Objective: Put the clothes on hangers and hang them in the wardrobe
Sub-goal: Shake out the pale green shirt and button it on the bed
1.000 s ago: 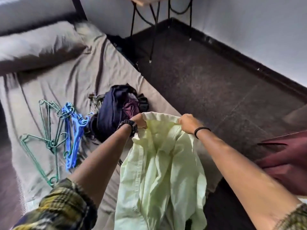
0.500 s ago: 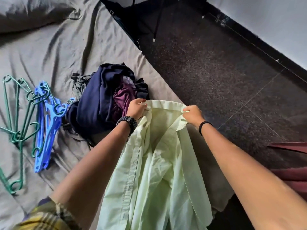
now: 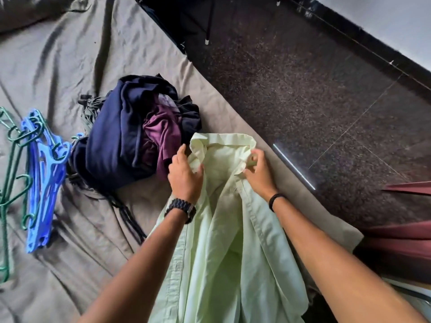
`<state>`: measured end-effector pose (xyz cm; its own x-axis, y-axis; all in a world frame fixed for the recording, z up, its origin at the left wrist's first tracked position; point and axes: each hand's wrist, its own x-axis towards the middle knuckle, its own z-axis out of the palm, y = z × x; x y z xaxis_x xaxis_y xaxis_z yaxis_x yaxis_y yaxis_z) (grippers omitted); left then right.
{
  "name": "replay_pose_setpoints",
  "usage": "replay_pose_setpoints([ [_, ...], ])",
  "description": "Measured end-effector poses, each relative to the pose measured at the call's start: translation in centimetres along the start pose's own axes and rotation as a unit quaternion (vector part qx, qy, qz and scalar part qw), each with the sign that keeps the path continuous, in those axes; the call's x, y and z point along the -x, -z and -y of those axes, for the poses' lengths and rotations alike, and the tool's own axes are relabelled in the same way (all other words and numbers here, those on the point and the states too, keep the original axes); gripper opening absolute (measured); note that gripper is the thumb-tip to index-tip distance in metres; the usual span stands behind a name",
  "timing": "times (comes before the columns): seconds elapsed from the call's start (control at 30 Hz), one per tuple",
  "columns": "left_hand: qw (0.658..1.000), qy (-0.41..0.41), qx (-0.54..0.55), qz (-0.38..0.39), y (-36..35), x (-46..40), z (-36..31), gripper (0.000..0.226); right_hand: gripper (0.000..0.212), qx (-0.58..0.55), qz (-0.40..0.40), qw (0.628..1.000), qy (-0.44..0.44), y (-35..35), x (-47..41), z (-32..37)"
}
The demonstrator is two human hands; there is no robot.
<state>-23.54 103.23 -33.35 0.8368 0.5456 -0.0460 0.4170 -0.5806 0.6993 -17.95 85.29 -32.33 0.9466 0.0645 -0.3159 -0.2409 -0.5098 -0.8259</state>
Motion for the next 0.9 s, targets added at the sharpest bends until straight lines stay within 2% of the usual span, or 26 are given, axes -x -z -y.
replay_pose_setpoints([
  [0.03,0.999,0.012,-0.043,-0.007,0.2,0.9,0.1,0.054,0.041,0.031,-0.035,0.999,0.020,-0.2,1.2,-0.2],
  [0.1,0.995,0.033,-0.080,0.052,0.0,2.2,0.8,0.036,0.023,0.126,-0.040,0.990,0.038,-0.6,3.3,-1.3],
  [0.2,0.990,0.036,-0.092,0.103,-0.4,3.1,1.6,0.018,0.032,0.268,0.047,0.962,0.006,-1.2,5.6,-3.7],
  [0.27,0.983,0.023,-0.148,0.102,-0.5,3.0,1.8,0.021,0.035,0.352,0.053,0.934,0.000,-1.1,6.5,-4.9],
  [0.33,0.990,0.018,-0.109,0.086,-0.4,2.7,1.9,0.016,0.030,0.386,0.039,0.922,0.001,-0.9,7.2,-5.5],
  [0.37,0.995,0.034,-0.042,0.081,0.0,2.4,1.7,0.009,0.026,0.374,0.031,0.927,-0.005,-0.8,7.3,-5.6],
  [0.43,0.990,0.100,0.075,0.060,0.8,1.7,1.8,0.014,0.009,0.310,0.005,0.950,-0.040,-0.4,7.2,-5.2],
  [0.47,0.983,0.137,0.102,0.059,1.4,1.5,1.9,0.014,0.013,0.267,-0.008,0.962,-0.049,-0.3,7.0,-5.0],
  [0.53,0.973,0.188,0.110,0.076,2.2,1.1,2.4,0.009,0.018,0.180,-0.028,0.982,-0.050,0.1,6.1,-4.2],
  [0.6,0.971,0.196,0.097,0.095,2.5,0.8,3.0,0.023,0.017,0.073,-0.063,0.994,-0.042,0.3,5.0,-2.4],
  [0.67,0.980,0.172,0.041,0.096,2.6,0.7,3.0,0.036,0.025,-0.002,-0.140,0.990,-0.027,0.6,3.3,-0.2],
  [0.73,0.993,0.098,-0.031,0.055,2.7,0.9,2.5,0.030,0.036,-0.044,-0.214,0.976,-0.016,0.9,1.3,1.7],
  [0.77,0.997,0.057,-0.049,0.024,2.9,0.8,2.1,0.024,0.044,-0.065,-0.223,0.972,-0.025,1.2,0.1,2.2],
  [0.83,0.999,-0.006,-0.044,0.009,2.9,0.7,1.3,0.016,0.053,-0.068,-0.174,0.980,-0.069,1.6,-1.6,2.3],
  [0.9,0.999,-0.021,0.009,0.048,2.4,0.3,0.3,0.011,0.044,-0.005,-0.082,0.993,-0.080,1.7,-2.3,2.2],
])
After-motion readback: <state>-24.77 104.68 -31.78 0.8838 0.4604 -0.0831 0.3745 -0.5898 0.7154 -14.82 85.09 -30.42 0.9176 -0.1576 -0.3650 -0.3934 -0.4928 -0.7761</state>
